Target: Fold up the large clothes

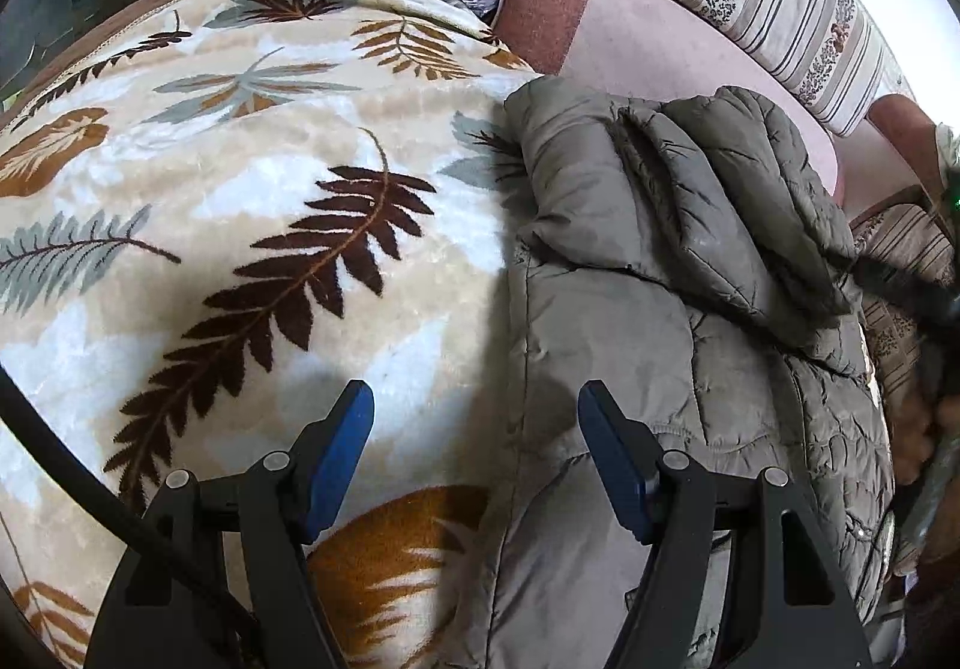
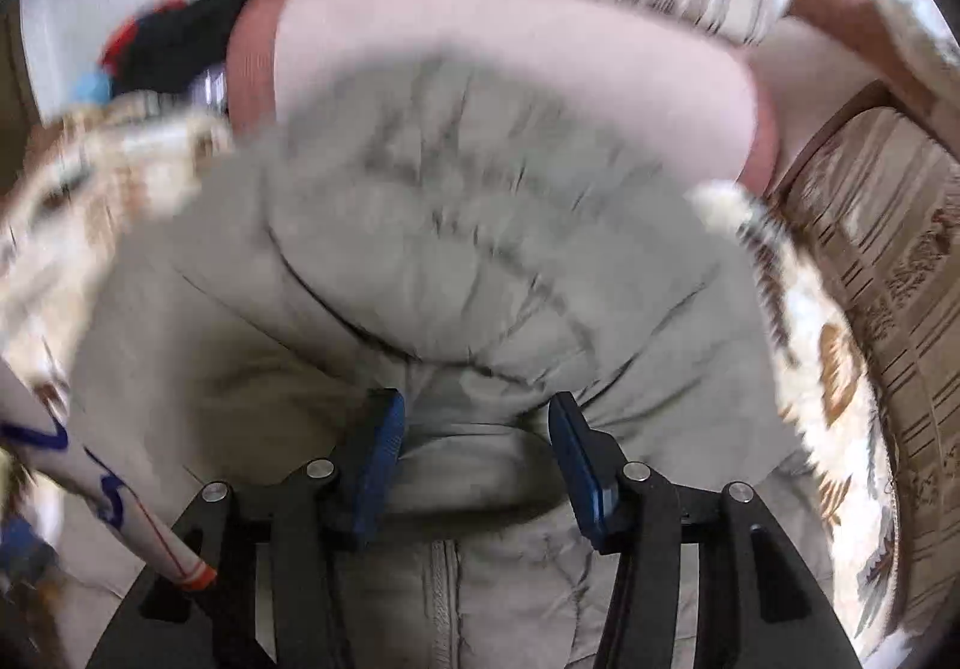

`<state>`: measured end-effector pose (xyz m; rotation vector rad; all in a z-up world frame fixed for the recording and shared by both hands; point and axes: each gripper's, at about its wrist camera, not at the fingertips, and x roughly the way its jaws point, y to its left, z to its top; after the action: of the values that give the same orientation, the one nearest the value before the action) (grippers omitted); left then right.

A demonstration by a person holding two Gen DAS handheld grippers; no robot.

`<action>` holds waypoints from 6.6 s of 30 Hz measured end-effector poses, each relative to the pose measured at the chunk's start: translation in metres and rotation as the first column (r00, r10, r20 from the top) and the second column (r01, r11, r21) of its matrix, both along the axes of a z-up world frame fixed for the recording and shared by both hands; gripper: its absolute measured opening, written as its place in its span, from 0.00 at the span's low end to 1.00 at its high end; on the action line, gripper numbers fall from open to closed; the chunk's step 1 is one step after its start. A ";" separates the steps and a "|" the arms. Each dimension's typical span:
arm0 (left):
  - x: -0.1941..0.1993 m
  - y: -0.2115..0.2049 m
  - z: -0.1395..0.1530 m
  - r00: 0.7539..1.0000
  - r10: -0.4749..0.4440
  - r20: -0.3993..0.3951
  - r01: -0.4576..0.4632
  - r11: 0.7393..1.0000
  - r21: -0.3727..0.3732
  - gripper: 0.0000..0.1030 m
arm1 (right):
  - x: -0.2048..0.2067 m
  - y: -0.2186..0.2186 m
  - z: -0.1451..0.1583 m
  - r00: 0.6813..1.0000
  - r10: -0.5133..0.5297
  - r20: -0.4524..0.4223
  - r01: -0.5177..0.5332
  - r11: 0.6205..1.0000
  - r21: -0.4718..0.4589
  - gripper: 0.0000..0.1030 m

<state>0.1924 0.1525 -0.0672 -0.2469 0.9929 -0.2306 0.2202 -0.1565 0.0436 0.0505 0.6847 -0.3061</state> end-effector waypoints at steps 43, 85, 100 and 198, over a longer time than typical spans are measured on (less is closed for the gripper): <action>-0.011 -0.003 0.002 1.000 0.025 0.006 -0.025 0.999 0.034 0.68 | -0.072 0.061 -0.015 0.956 0.283 -0.078 -0.270 0.952 0.145 0.71; -0.188 -0.080 0.081 0.991 -0.009 0.136 -0.045 0.919 0.391 0.68 | -0.285 -0.155 -0.097 1.000 -0.016 -0.011 0.019 0.927 0.375 0.76; -0.180 -0.071 0.064 0.997 0.007 0.076 -0.036 0.925 0.377 0.68 | -0.280 -0.149 -0.100 0.999 -0.014 -0.036 0.026 0.933 0.359 0.76; -0.194 -0.048 0.060 0.962 -0.239 -0.129 0.218 0.964 -0.155 0.16 | -0.330 -0.154 -0.102 0.948 0.287 0.137 -0.298 0.647 0.702 0.20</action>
<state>-0.0015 0.1046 -0.0072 -0.2791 1.1542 -0.5002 -0.1096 -0.3109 -0.0587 0.6932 0.7535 0.3024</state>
